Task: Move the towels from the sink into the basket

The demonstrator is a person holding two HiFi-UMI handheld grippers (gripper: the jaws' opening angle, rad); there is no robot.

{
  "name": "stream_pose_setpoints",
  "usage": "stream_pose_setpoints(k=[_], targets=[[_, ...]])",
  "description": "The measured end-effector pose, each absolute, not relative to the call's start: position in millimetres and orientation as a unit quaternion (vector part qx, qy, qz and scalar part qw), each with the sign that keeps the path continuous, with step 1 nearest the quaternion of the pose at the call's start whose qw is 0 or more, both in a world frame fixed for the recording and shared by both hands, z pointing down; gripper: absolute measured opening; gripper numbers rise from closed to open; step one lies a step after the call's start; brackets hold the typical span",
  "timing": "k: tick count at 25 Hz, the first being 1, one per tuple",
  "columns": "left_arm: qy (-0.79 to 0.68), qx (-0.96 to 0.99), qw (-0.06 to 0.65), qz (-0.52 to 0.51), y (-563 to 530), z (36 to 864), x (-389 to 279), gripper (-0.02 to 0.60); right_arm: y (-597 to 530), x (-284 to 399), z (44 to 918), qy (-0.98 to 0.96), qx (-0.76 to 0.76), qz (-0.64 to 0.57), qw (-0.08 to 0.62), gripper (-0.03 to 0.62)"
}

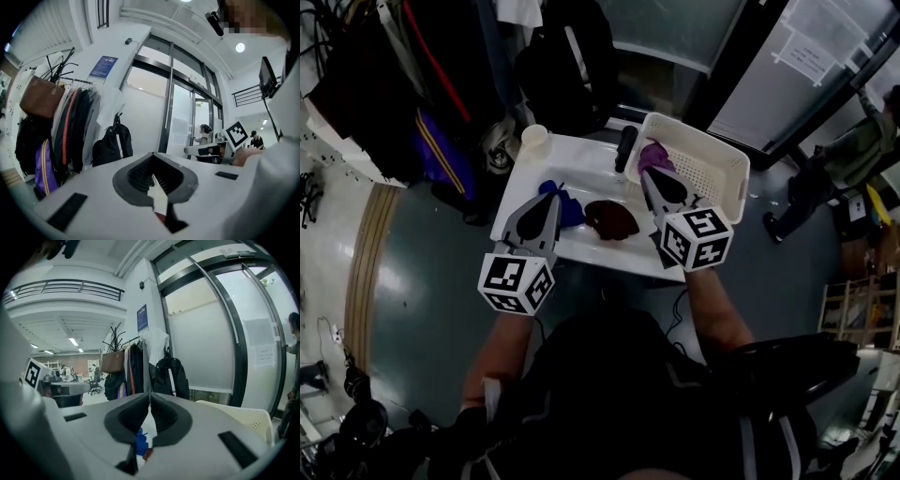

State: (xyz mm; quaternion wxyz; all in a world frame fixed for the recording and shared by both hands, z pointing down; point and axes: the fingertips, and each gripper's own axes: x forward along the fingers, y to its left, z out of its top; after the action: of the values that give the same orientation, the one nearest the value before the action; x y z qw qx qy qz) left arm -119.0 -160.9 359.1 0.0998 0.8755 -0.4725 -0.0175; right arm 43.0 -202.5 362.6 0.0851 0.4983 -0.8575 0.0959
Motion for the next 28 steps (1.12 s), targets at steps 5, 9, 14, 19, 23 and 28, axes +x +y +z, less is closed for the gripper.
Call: stream_pose_setpoints(k=[5,9,14,19,23,28], targets=[[-0.485,0.868,0.103,-0.017,-146.9,362.9,-131.9,0.005,-182.9,30.6,363.8,-0.857,0.503,0.087,0.065,0.02],[-0.496,0.863,0.098,-0.013,-141.1,364.8,-141.2,0.005,-174.2,26.4,362.7,-0.857,0.506,0.081,0.054,0.02],[-0.498,0.863,0.083,-0.007,-138.5,362.4,-147.5,0.005,-169.8,22.7,361.6,-0.855,0.511,0.076,0.051,0.021],[-0.498,0.864,0.077,0.004,-140.0,364.0,-149.2,0.005,-171.0,19.1,359.6,-0.856,0.509,0.07,0.053,0.02],[-0.498,0.864,0.075,0.006,-142.5,364.1,-150.8,0.005,-172.9,18.6,363.0,-0.856,0.509,0.069,0.06,0.02],[-0.492,0.867,0.073,0.009,-144.9,364.3,-147.5,0.005,-174.9,21.8,369.3,-0.853,0.513,0.076,0.066,0.02]])
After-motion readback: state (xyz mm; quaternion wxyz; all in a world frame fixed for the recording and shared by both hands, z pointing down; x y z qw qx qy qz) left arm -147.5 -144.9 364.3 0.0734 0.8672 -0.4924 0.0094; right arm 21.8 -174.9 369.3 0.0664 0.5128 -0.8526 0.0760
